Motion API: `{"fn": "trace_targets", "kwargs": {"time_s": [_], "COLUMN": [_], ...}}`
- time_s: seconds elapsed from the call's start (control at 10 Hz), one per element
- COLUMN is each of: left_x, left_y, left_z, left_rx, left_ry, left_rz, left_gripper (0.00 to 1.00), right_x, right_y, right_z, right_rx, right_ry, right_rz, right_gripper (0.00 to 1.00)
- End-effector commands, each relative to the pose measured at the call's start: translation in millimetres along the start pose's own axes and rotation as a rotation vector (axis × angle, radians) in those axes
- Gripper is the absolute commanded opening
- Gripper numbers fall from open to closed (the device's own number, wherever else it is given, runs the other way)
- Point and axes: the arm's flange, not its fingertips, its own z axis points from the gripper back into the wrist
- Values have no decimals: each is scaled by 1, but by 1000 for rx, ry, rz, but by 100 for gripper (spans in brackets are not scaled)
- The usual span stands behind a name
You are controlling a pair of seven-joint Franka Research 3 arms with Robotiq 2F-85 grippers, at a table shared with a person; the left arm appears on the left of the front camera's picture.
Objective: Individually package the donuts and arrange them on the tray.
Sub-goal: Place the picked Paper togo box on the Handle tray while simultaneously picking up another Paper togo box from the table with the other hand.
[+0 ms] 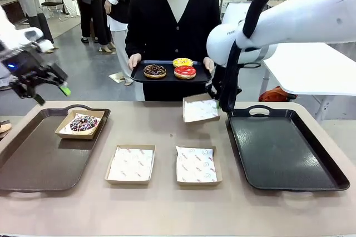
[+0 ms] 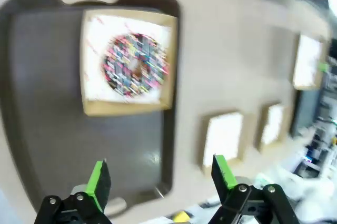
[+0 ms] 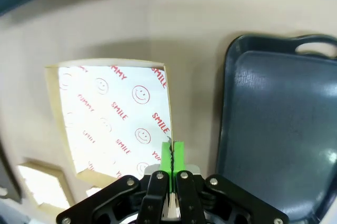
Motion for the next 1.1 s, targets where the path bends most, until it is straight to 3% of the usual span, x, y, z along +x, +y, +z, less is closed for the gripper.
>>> {"fn": "trace_targets", "kwargs": {"time_s": [0.0,0.3,0.5,1.0], "left_x": [-52,-114,-130,-108], "left_y": [36,91,128,166], "left_z": [38,60,61,52], "left_rx": [-205,-538,-650,-751], "left_ry": [-43,15,-2,-12], "left_rz": [-26,-94,-66,74], "left_gripper": [100,100,100,100], "right_x": [-10,-6,0,5], "right_y": [-9,-3,2,6], "right_z": [9,34,47,52], "right_rx": [29,7,2,-2], "right_ry": [7,58,67,80], "right_rz": [-3,-24,-28,-53], "right_gripper": [0,0,0,0]}}
